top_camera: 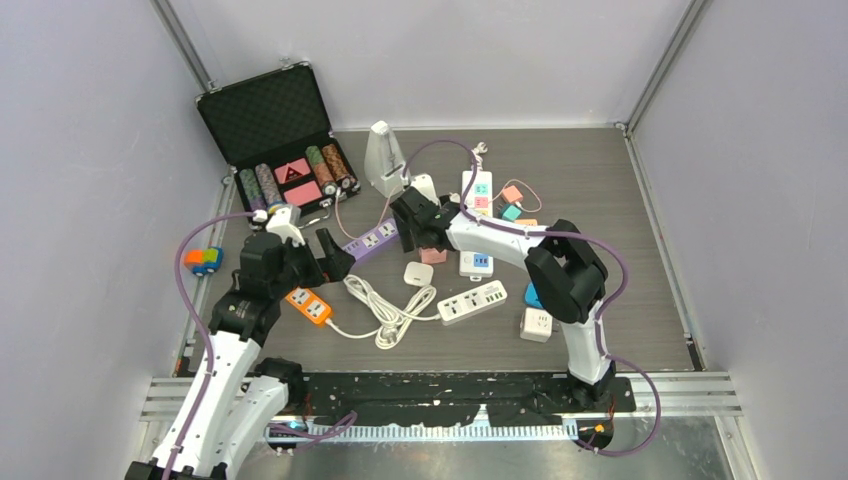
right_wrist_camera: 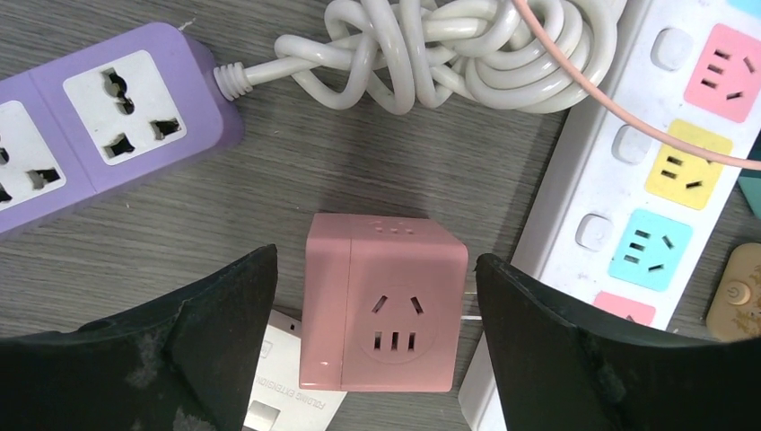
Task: Insert the plug
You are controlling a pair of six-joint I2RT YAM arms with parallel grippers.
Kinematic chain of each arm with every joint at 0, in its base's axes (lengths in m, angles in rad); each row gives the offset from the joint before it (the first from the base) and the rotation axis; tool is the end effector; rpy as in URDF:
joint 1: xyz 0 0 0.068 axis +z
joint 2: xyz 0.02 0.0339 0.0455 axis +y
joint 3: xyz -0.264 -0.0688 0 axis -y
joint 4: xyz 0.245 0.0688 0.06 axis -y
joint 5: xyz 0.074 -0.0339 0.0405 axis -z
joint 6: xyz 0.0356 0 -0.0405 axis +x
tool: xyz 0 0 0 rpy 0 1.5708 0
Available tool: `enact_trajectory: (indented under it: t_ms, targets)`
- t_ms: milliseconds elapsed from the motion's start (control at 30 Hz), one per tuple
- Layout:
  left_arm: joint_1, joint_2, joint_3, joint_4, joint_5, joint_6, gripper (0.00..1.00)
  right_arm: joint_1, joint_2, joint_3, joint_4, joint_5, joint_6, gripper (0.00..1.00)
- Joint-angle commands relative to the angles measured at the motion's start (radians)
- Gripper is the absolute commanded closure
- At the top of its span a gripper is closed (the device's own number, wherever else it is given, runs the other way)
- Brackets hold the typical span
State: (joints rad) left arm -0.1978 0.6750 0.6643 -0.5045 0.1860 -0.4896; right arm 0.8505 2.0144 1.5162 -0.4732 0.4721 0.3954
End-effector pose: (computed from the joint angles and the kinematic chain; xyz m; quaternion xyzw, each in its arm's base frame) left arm 0.1501 -0.0368 0.2821 -0.0788 0.8578 -0.2445 0.4451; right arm 0.3003 0.3176 0.2003 -0.1423 0.9206 -0.0140 0.3635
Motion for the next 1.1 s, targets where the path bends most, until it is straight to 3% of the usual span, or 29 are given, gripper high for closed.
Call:
enact_trajectory:
  t_ms: [0,133,400,567,767,1067]
  targets:
    - [0.003,-0.005,-0.004,0.009,0.028,-0.002,0.0,-0.004,0.006,-0.009,0.043,-0.004,0.034,0.17]
    - [0.003,-0.005,-0.007,0.029,0.117,0.022,0.0,-0.019,0.013,-0.012,0.054,-0.046,0.037,0.27]
    - [0.003,0.019,-0.029,0.128,0.256,-0.003,0.0,-0.062,-0.064,-0.1,0.156,-0.156,0.073,0.6]
    - [-0.013,0.063,-0.021,0.23,0.318,-0.038,0.0,-0.144,-0.217,-0.238,0.303,-0.361,0.107,0.62]
    - [-0.076,0.113,-0.006,0.357,0.271,-0.023,0.0,-0.238,-0.368,-0.338,0.402,-0.634,0.142,0.62]
    - [-0.163,0.214,0.031,0.62,0.217,0.151,0.01,-0.318,-0.565,-0.43,0.54,-0.889,0.324,0.62]
